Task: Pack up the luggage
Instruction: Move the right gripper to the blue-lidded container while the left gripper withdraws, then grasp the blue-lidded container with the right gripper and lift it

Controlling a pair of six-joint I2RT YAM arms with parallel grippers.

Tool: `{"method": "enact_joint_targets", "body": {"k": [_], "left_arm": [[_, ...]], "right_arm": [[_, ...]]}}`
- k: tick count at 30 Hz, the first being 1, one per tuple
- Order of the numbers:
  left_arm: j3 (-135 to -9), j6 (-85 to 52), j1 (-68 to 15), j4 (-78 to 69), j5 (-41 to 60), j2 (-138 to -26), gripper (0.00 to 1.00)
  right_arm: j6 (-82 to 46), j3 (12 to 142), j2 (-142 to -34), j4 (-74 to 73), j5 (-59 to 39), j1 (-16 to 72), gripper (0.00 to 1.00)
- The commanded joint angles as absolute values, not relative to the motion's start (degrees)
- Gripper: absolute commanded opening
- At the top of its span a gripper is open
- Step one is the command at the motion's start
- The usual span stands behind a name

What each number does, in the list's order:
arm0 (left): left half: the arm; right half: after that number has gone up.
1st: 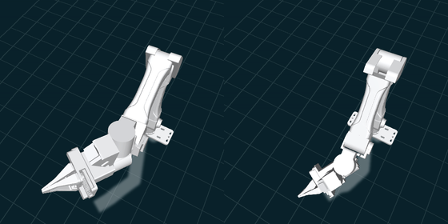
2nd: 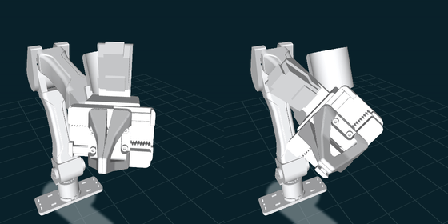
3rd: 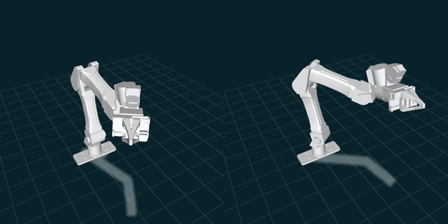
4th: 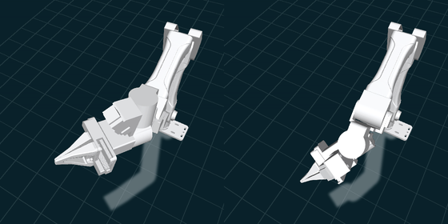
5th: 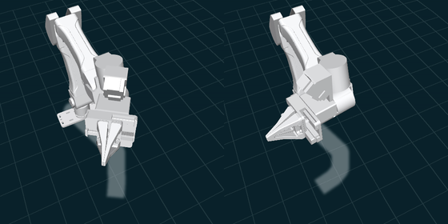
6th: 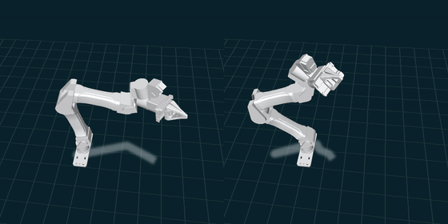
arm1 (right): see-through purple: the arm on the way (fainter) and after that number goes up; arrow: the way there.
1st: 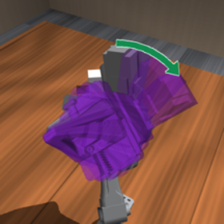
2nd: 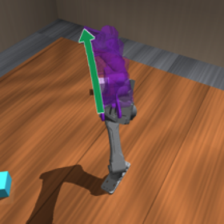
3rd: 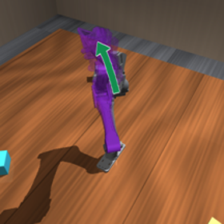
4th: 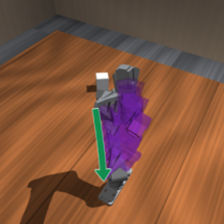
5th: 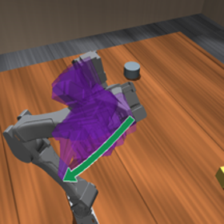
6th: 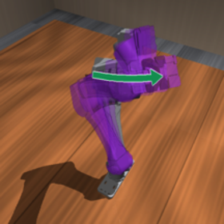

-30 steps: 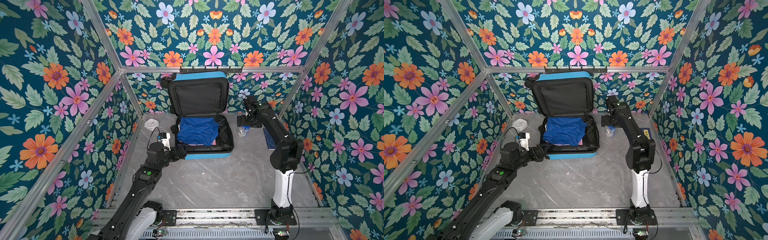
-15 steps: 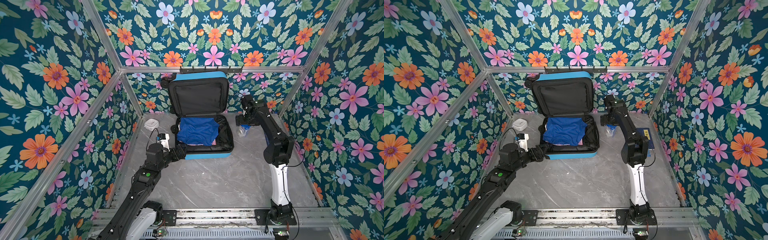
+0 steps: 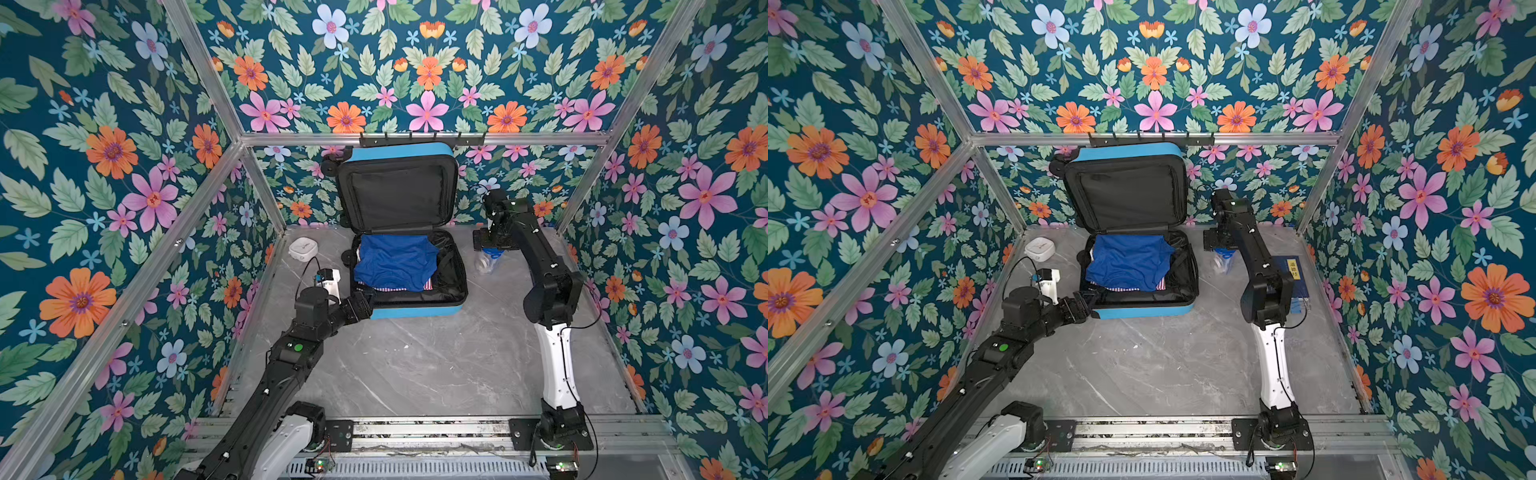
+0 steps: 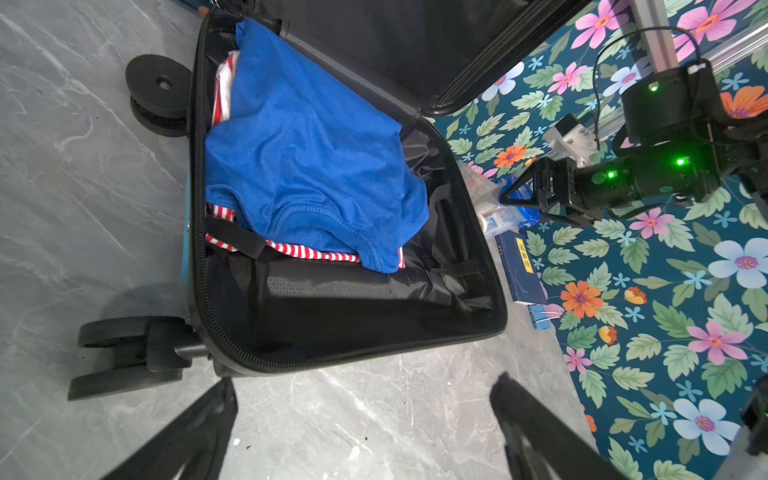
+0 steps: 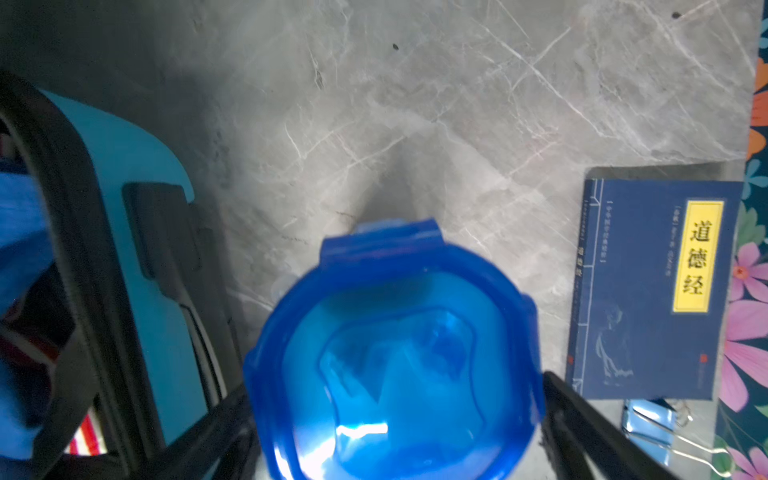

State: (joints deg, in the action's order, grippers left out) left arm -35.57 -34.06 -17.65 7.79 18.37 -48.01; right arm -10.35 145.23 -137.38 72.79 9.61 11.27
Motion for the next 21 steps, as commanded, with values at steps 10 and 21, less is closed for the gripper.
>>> {"method": "enact_joint_targets", "body": {"k": [10,21], "left_arm": [[-34.91,-33.75,-17.66,8.01,18.28,-47.65,1.0],[-34.94,-34.41,-17.67,7.11,17.95,-49.56,1.0]], "right_arm": [[-9.81,148.94,-141.05,74.82,6.35,9.15,0.91],[-9.09,148.47,-138.82,74.61,6.3,9.14,0.71]]}}
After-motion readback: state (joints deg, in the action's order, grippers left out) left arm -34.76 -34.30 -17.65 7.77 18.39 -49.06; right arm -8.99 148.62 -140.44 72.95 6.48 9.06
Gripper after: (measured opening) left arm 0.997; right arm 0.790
